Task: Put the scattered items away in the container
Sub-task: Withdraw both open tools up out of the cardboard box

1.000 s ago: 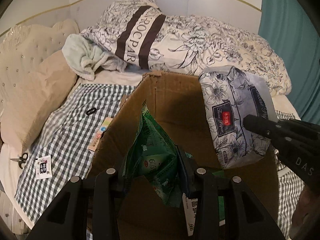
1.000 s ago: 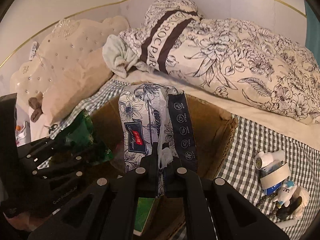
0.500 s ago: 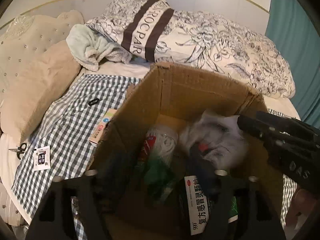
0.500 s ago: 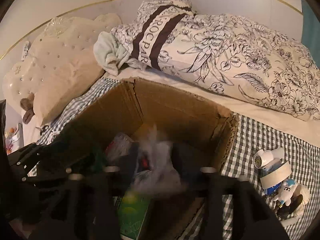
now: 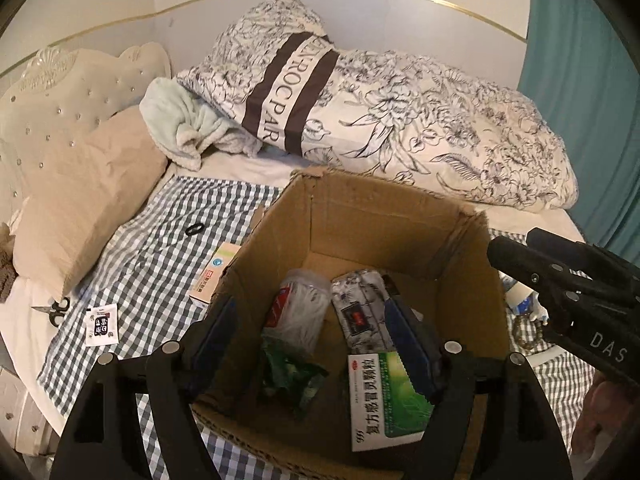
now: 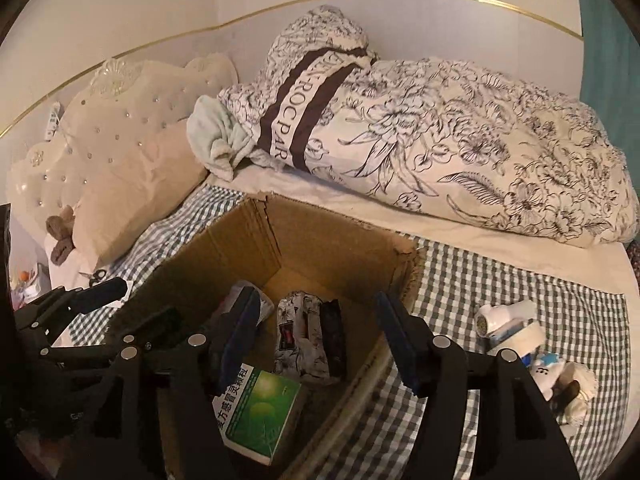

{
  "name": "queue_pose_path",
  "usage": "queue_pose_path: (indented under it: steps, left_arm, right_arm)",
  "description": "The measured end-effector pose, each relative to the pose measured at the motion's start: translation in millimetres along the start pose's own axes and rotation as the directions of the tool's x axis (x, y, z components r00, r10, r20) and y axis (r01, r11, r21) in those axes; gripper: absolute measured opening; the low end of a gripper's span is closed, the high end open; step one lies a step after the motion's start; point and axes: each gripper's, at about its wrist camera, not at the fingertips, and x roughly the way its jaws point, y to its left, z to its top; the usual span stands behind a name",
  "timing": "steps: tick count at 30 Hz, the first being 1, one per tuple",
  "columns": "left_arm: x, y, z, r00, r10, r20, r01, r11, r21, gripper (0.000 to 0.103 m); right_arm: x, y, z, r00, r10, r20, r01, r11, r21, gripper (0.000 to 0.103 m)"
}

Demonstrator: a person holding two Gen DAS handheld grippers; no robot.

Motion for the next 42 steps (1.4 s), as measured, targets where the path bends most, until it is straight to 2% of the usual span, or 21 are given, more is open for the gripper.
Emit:
queue_pose_path:
  steps: [20, 28, 30, 38, 42]
  left_arm:
    - [-87.3, -55.4, 4.9, 0.992, -0.048, 0.117, 0.04, 0.997, 0.065, 0.081]
    - [-113.9, -81.7, 1.5, 0.986, -0.075, 0.152, 0.062, 0.994, 0.088, 0.09]
    - [-119.8, -87.4, 0.0, 0.984, -0.078, 0.16, 0.064, 0.994, 0.09, 0.093]
    - [-140.1, -108.3, -8.3, 0.977, -0.087, 0.194, 0.069, 0.993, 0.099, 0.103]
    - [-147.1, -115.0, -12.3, 0.973, -0.078, 0.216, 0.058, 0.994, 0.096, 0.103]
  right_arm:
    - [-109.8, -27.6, -8.8, 0.992, -0.051, 0.118, 0.048, 0.998, 0.034, 0.071]
    - [-149.0, -45.6, -21.1, 0.985, -0.09, 0.146, 0.081, 0.995, 0.063, 0.08]
    - [-157.6, -50.7, -24.3, 0.984, -0.103, 0.148, 0.093, 0.993, 0.071, 0.087]
    - [-192.1, -70.2, -39.7, 0.972, -0.17, 0.164, 0.151, 0.981, 0.117, 0.098]
    - [-204.9, -81.1, -49.3, 0.964, -0.212, 0.161, 0.19, 0.972, 0.14, 0.103]
